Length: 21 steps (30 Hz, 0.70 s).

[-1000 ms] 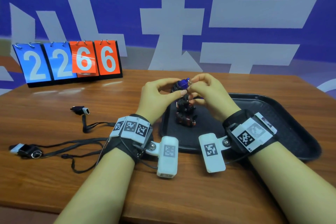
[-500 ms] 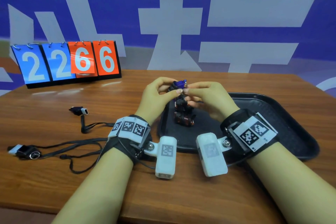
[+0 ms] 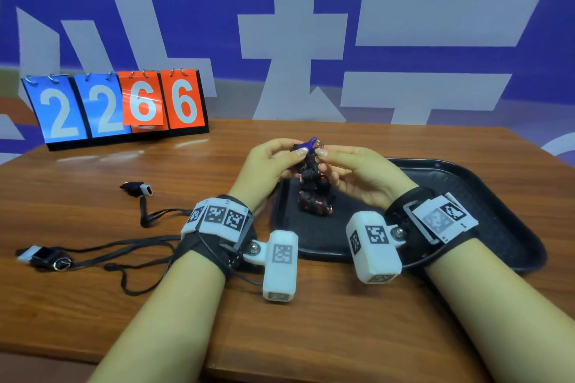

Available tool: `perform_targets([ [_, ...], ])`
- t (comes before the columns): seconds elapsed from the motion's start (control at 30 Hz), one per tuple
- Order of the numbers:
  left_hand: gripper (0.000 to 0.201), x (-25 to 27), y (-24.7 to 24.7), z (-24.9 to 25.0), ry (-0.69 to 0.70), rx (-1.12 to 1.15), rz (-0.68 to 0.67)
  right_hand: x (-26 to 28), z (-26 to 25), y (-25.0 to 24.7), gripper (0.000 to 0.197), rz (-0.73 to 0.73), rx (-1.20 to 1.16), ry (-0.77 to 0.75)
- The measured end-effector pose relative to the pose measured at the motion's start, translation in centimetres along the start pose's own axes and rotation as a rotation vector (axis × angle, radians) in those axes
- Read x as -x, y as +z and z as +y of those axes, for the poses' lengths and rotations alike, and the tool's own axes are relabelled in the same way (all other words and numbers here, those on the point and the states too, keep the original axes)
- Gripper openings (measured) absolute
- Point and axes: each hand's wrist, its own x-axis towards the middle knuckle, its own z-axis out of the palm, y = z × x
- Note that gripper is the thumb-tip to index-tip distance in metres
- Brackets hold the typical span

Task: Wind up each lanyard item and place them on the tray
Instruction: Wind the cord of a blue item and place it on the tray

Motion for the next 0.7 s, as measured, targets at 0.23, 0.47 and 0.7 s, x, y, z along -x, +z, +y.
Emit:
perform_targets([
  [0.23,0.021,0.28,-0.22,0.31,-0.029,0.049,-0.063,0.38,-0.50,-0.43,0.021,-0.080,0.037,0.010],
  [0.47,0.028,0.06,-0.38,0.07,-0.031,0.044,-0.029,0.26,-0.37,-0.35,0.014,-0.055,0.132,-0.060],
  [0.7,0.023,0.09,-0.38,0.01,-0.016,-0.030,-0.022,0.31,-0.15,-0.06,0.009,0.002,0.261,-0.114],
])
